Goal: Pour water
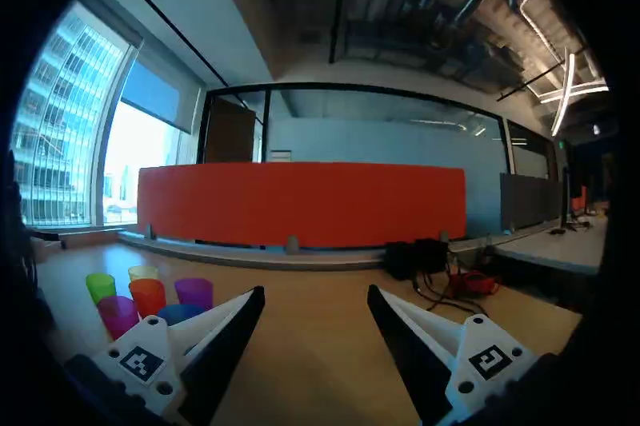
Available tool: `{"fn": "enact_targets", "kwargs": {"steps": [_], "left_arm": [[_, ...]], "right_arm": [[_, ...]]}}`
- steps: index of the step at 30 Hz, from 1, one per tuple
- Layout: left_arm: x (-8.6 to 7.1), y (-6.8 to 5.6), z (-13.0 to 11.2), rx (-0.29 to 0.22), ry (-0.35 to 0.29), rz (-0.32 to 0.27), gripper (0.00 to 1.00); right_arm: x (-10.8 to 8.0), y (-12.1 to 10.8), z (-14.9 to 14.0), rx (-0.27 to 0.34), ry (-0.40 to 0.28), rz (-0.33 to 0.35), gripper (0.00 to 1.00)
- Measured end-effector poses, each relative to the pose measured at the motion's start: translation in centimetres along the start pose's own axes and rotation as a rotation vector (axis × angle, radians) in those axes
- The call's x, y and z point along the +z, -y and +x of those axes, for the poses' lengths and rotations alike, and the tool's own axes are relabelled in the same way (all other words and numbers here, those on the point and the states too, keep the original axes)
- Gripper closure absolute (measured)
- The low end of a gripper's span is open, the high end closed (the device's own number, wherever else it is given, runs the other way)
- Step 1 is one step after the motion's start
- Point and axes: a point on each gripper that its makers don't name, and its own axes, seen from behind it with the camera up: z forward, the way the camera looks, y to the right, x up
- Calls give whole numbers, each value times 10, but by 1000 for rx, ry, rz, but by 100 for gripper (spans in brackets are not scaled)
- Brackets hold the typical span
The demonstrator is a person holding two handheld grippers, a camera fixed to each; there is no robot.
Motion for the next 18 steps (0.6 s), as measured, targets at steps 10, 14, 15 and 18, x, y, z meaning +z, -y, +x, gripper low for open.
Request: {"fn": "enact_targets", "kwargs": {"steps": [10,14,15,18], "left_arm": [[0,0,0,0,0,0,6],[0,0,0,0,0,0,6],[0,0,0,0,0,0,6],[0,1,0,0,0,0,5]], "right_arm": [[3,-10,-15,24,24,-10,0],[4,-11,-23,20,46,-10,0],[4,-11,-24,19,51,-10,0],[5,-10,-25,12,59,-11,1]]}}
